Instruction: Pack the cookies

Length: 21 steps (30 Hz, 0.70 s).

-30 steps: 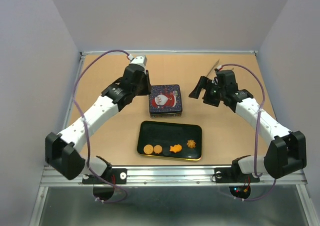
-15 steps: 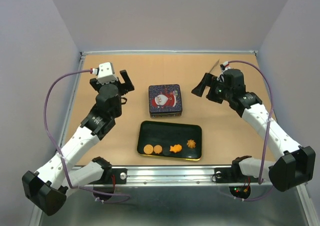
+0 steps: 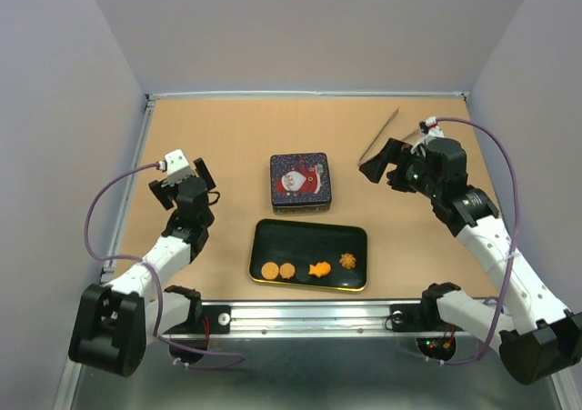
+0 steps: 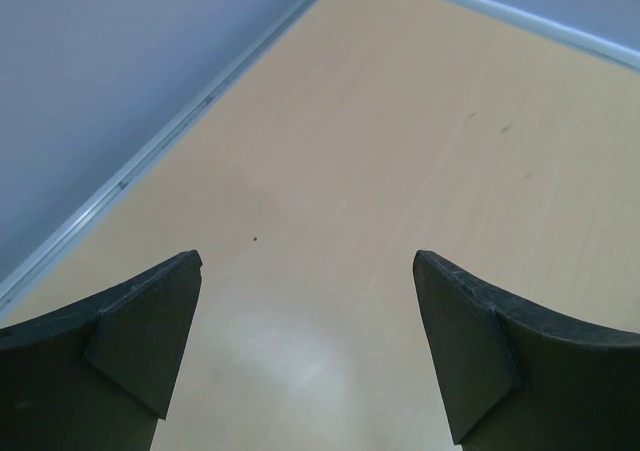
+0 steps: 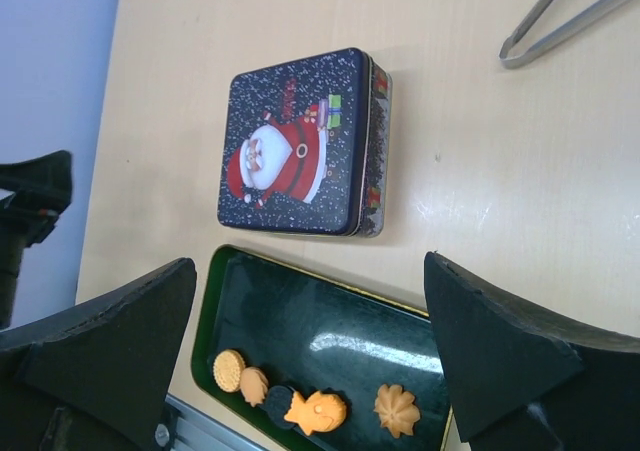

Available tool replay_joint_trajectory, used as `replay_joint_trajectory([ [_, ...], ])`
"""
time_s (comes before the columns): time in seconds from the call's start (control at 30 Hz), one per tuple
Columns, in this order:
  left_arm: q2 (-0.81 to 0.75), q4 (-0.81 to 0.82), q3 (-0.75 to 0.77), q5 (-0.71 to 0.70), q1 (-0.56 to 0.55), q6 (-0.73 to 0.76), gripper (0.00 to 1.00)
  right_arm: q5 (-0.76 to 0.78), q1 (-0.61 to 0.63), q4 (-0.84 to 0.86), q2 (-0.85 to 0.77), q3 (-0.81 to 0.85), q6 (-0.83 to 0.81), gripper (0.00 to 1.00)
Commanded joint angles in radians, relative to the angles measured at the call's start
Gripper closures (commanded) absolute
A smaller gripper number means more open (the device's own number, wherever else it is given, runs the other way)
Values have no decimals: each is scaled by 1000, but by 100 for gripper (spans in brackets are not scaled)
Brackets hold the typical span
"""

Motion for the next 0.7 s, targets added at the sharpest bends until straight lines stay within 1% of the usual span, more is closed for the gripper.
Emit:
replay_joint_trajectory([
  [0.0, 120, 219, 7, 5, 5, -23, 1, 24, 1, 23, -84, -39, -41, 0],
  [0.07, 218, 294, 9, 23, 9, -2, 1, 27, 2, 23, -112, -46, -50, 0],
  [0.2, 356, 434, 24, 58, 22, 76, 1, 30, 1, 23, -141, -45, -50, 0],
  [0.23, 375, 443, 59, 63, 23, 89, 1, 27, 1, 21, -143, -42, -50, 0],
  [0.27, 395, 483, 61, 74, 26, 105, 1, 28, 1, 21, -146, -40, -50, 0],
  [0.33, 442, 498, 96, 129, 40, 148, 1, 24, 1, 23, -154, -43, -55, 0],
  [0.37, 471, 442, 128, 158, 45, 142, 4, 27, 1, 23, -157, -46, -52, 0],
  [0.4, 481, 416, 150, 157, 46, 141, 5, 30, 1, 23, -155, -51, -52, 0],
  [0.47, 481, 451, 147, 187, 51, 176, 6, 35, 1, 24, -152, -56, -50, 0],
  [0.5, 475, 495, 112, 195, 51, 235, 6, 35, 1, 23, -149, -56, -46, 0],
  [0.53, 471, 574, 95, 199, 54, 256, 6, 38, 1, 24, -147, -56, -44, 0],
  [0.57, 476, 616, 80, 224, 65, 289, 4, 38, 1, 23, -146, -56, -38, 0],
  [0.6, 487, 674, 58, 245, 74, 303, 2, 41, 1, 23, -143, -56, -35, 0],
  [0.63, 491, 717, 61, 259, 88, 278, 1, 39, 1, 23, -141, -56, -33, 0],
  [0.67, 488, 607, 84, 291, 138, 238, 1, 36, 2, 23, -132, -56, -33, 0],
])
